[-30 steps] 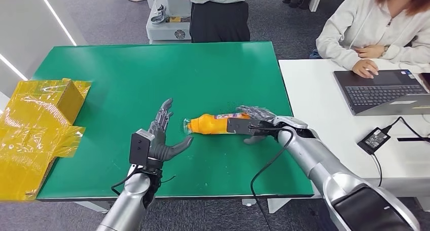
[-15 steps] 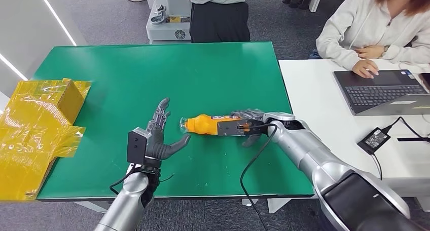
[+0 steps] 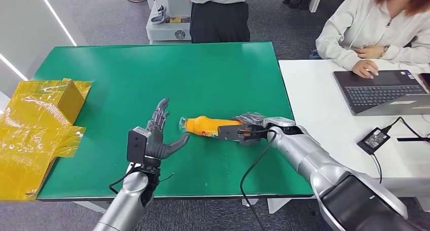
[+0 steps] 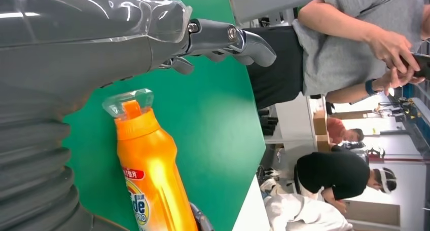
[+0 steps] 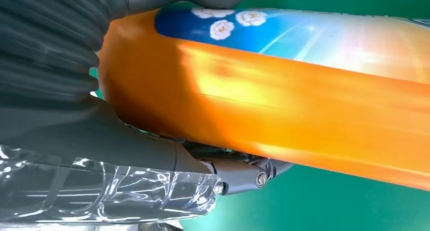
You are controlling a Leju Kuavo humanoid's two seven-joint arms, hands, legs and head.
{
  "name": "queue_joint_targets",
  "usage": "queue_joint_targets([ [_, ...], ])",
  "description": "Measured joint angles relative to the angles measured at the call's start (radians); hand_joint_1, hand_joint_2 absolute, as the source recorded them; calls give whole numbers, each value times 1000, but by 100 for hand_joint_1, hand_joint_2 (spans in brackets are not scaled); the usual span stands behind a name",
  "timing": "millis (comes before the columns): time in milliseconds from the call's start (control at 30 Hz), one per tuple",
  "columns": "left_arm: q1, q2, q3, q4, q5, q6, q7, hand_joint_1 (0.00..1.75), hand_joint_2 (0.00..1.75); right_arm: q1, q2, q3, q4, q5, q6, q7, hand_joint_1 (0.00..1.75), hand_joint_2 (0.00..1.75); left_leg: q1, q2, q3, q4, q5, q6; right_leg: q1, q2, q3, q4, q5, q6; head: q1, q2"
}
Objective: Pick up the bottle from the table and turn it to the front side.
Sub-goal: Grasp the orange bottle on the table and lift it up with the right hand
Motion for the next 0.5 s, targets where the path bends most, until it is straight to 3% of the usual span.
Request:
queue_joint_targets([
  [167, 0, 0, 0, 0, 0, 0, 0, 0, 175, 4, 0, 8, 1, 2, -29, 0, 175, 175, 0, 0, 0, 0, 0, 0, 0, 0, 0, 0, 0, 0, 0, 0],
  [300, 1, 1, 0, 0, 0, 7, 0, 0, 175, 24, -3, 10, -7, -17, -115, -27, 175, 175, 0, 0, 0, 0, 0, 0, 0, 0, 0, 0, 0, 0, 0, 0],
  [400, 9, 4, 0, -1, -3, 20, -4, 0, 175, 89, -18, -17, -54, -105, -233, -120, 175, 175, 0, 0, 0, 0, 0, 0, 0, 0, 0, 0, 0, 0, 0, 0],
  [500, 29, 12, 0, -2, -4, 36, -13, 0, 175, 217, -42, -87, -180, -240, -311, -228, 175, 175, 0, -1, -1, 0, 0, 0, 0, -1, 0, 0, 0, 0, 0, 0],
])
